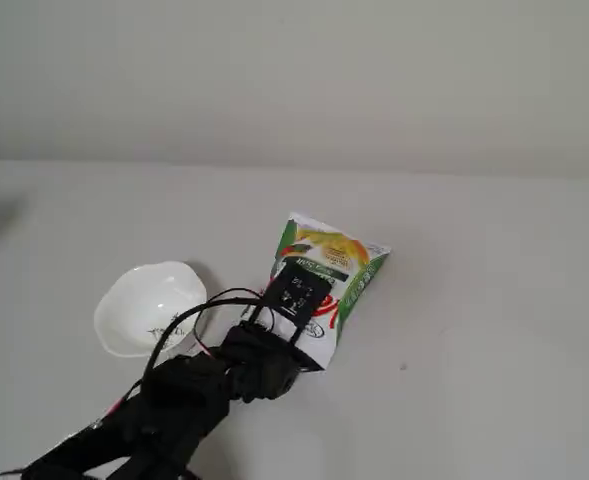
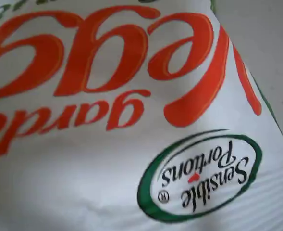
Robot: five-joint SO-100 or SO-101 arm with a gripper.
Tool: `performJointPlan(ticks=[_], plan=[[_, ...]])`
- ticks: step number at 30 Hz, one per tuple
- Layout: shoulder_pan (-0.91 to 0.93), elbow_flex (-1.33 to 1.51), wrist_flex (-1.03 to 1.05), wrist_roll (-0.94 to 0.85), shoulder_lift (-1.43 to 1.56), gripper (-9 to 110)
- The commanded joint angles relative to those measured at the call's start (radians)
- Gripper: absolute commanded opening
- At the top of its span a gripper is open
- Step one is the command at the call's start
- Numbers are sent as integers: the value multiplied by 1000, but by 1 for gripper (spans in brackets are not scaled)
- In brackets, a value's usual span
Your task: Pick up veggie straw from inside of open veggie straw packet and place it inside the bowl on the left side of the veggie straw packet
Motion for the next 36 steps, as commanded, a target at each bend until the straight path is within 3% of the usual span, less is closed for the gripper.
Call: performJointPlan(ticks=[1,12,25,36], plan=[[25,-81,-26,-15,-14,14],[14,-92,-8,-15,-41,0],[-57,-92,163,29,123,0],[-195,-92,589,17,445,0]])
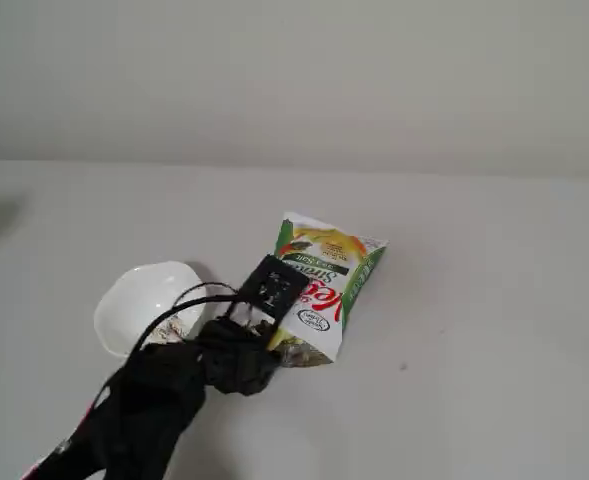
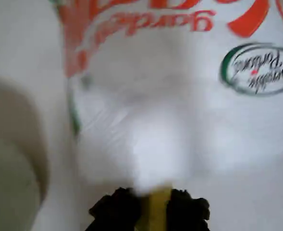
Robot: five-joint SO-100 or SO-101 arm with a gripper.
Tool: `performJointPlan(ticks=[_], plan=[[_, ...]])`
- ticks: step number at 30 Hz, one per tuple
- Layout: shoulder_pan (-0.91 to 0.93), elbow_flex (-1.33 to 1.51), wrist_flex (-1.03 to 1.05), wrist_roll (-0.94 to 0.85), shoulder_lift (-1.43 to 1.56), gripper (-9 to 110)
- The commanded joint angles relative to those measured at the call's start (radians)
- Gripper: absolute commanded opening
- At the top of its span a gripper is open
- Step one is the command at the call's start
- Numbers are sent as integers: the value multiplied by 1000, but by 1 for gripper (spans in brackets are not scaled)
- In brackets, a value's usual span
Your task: Pick up veggie straw from inside of open veggie straw packet and place it inside the bowl on the left side of the veggie straw packet
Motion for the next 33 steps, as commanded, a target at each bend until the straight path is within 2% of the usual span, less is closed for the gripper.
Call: performJointPlan(ticks=[1,7,11,20,27,30,33], plan=[[-75,-60,227,-12,207,0],[-281,-77,537,20,442,0],[-414,-147,569,109,483,0],[-532,-549,405,225,-48,0],[-537,-923,382,278,-522,1],[-511,-996,383,285,-634,16],[-485,-1000,397,285,-653,22]])
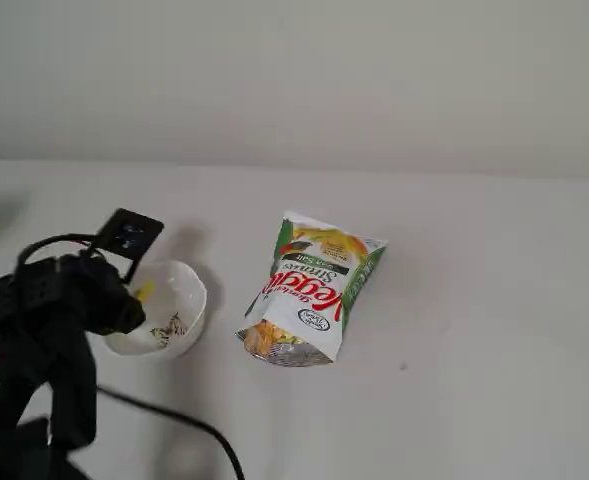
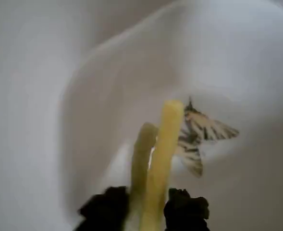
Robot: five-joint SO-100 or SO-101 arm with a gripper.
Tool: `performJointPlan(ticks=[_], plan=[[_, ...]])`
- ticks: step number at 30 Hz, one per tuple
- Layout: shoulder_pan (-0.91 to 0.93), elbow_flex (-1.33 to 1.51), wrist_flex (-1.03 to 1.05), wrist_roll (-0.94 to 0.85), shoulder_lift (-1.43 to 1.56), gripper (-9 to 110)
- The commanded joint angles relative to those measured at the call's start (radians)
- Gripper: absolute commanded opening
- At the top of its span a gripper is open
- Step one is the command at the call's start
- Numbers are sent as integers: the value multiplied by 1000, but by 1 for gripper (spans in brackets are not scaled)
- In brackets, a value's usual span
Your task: Pick up veggie straw from inside of open veggie straw packet and place it inside the bowl on the left side of the veggie straw packet
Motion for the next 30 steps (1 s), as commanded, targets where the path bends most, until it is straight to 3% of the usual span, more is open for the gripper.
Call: performJointPlan(ticks=[1,4,9,16,21,30], plan=[[29,-114,8,3,-25,22],[52,-114,74,-23,14,21],[74,-98,201,-14,163,0],[106,-98,336,181,442,0],[178,-77,468,419,611,0],[422,430,321,635,1068,0]])
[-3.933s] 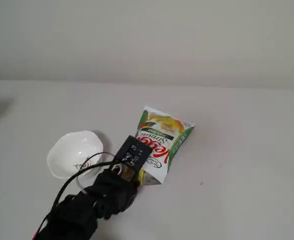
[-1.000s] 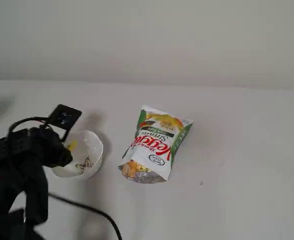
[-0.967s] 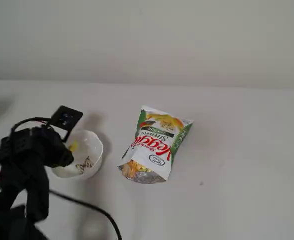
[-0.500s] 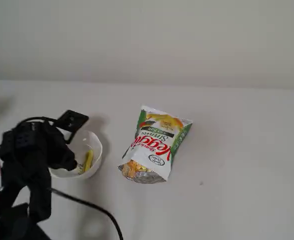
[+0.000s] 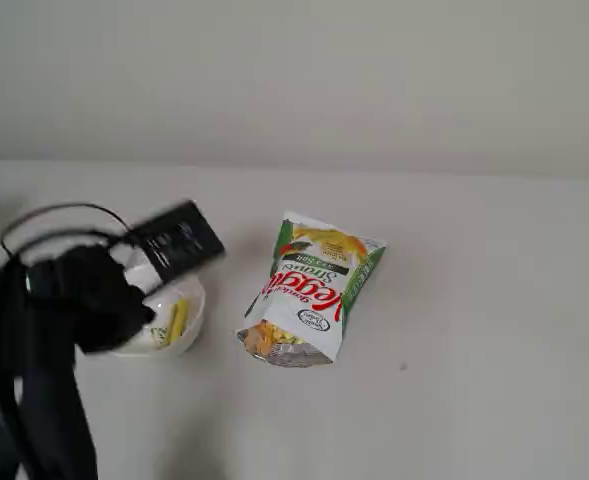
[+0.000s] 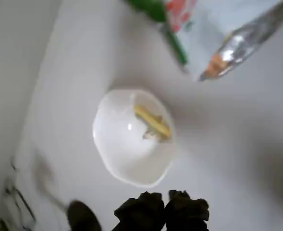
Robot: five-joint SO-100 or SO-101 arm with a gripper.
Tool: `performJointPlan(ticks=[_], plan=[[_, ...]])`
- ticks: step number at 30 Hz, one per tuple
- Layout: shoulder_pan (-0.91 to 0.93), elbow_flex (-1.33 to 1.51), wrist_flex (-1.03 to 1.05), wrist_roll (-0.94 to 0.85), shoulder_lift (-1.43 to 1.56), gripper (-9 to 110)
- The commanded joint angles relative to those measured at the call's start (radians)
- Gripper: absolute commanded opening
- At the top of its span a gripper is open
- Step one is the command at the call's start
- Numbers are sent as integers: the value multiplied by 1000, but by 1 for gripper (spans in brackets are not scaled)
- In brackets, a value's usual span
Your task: Pick up veggie straw from inside of open veggie straw packet and place it inside the bowl on the left side of the veggie straw packet
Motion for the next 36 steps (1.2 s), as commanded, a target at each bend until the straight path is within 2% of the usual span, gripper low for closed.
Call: performJointPlan(ticks=[1,6,12,18,23,36], plan=[[150,210,-86,103,219,0],[247,520,-227,84,357,0],[201,830,-347,52,525,0],[140,1071,-367,57,723,1],[117,1284,-232,49,1097,1],[179,1279,-207,92,1095,0]])
